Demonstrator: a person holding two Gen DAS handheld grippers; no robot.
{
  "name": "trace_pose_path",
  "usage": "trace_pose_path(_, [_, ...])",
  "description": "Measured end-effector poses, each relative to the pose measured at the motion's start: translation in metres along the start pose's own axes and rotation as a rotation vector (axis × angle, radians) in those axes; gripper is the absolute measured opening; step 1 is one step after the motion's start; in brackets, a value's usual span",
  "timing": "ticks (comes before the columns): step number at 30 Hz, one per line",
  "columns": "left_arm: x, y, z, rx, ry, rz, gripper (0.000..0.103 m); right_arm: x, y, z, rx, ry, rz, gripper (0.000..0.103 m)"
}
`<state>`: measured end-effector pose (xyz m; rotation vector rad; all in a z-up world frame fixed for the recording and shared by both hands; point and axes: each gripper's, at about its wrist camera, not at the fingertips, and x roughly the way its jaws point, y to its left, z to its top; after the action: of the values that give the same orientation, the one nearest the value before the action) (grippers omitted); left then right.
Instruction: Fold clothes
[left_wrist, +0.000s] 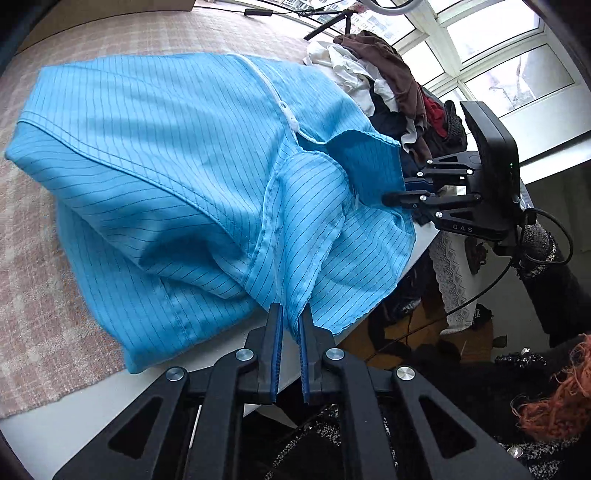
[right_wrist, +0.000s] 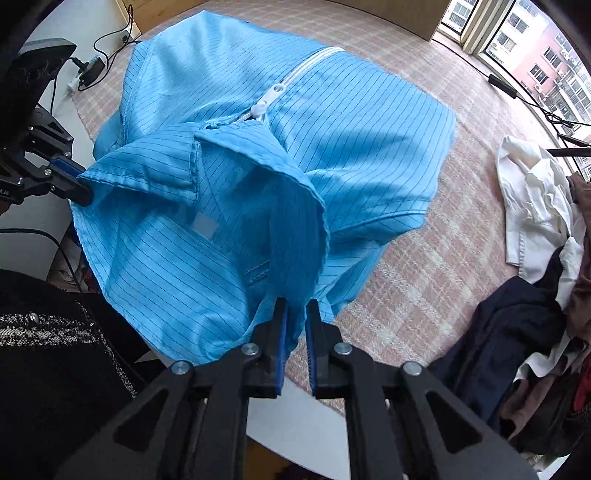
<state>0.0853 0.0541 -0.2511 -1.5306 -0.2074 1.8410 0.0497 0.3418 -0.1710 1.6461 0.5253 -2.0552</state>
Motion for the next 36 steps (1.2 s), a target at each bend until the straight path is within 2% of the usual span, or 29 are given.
trace_pose_path(2, [-0.038,0.018,-0.004,-0.021,-0.074,0.034,0.011,-0.035,0.001,0.007,-0.008,-0.052,-0.020,0.047])
trace_pose_path(4, [-0.072,0.039,0.000,-0.045,-0.143,0.070,0.011,-0.065,0.006,0.021,-0.017,-0.111,-0.009,0.048])
trace_pose_path(6, [-0.093,0.053,0.014,-0.037,-0.198,0.112,0.011,-0.075,0.019,0.047,-0.019,-0.171,0.035,0.048])
trace_pose_path(8, [-0.100,0.059,0.039,-0.019,-0.233,0.142,0.011,-0.066,0.034,0.070,-0.031,-0.208,0.072,0.048])
trace_pose_path(10, [-0.093,0.053,0.064,0.002,-0.236,0.114,0.011,-0.045,0.048,0.084,-0.045,-0.200,0.069,0.048])
trace_pose_path(13, [-0.066,0.014,0.079,0.091,-0.173,0.057,0.012,-0.018,0.056,0.081,-0.061,-0.134,0.083,0.048])
trace_pose_path(16, [-0.026,-0.039,0.065,0.235,-0.052,0.011,0.034,-0.003,0.064,0.066,-0.117,-0.076,0.039,0.048])
trace_pose_path(17, [-0.014,-0.051,0.060,0.270,-0.022,0.011,0.036,0.001,0.063,0.063,-0.120,-0.066,0.017,0.048])
trace_pose_path(20, [0.023,-0.076,0.048,0.351,0.040,0.071,0.036,0.014,0.057,0.057,-0.112,-0.043,-0.044,0.048])
trace_pose_path(21, [0.029,-0.077,0.048,0.351,0.041,0.100,0.036,0.018,0.052,0.056,-0.085,-0.043,-0.033,0.048])
trace_pose_path(22, [0.032,-0.074,0.052,0.330,0.036,0.103,0.033,0.020,0.045,0.055,-0.051,-0.046,-0.010,0.046])
trace_pose_path(24, [0.038,-0.068,0.058,0.287,0.027,0.109,0.026,0.022,0.028,0.052,0.052,-0.070,0.102,0.024])
trace_pose_path(25, [0.038,-0.063,0.060,0.257,0.019,0.099,0.014,0.021,0.019,0.049,0.116,-0.086,0.175,0.022])
trace_pose_path(26, [0.034,-0.056,0.062,0.214,0.007,0.070,0.007,0.020,0.010,0.045,0.176,-0.111,0.241,0.021])
trace_pose_path(30, [0.014,-0.026,0.063,0.027,-0.044,-0.072,0.007,0.017,-0.021,0.023,0.379,-0.195,0.441,0.017])
trace_pose_path(31, [0.010,-0.022,0.061,0.008,-0.052,-0.067,0.007,0.016,-0.021,0.021,0.377,-0.198,0.417,0.017])
trace_pose_path(33, [0.007,-0.027,0.056,0.055,-0.056,0.020,0.007,0.014,-0.017,0.020,0.338,-0.195,0.320,0.017])
trace_pose_path(36, [0.011,-0.054,0.049,0.215,-0.050,0.162,0.013,0.011,-0.010,0.018,0.278,-0.190,0.175,0.019])
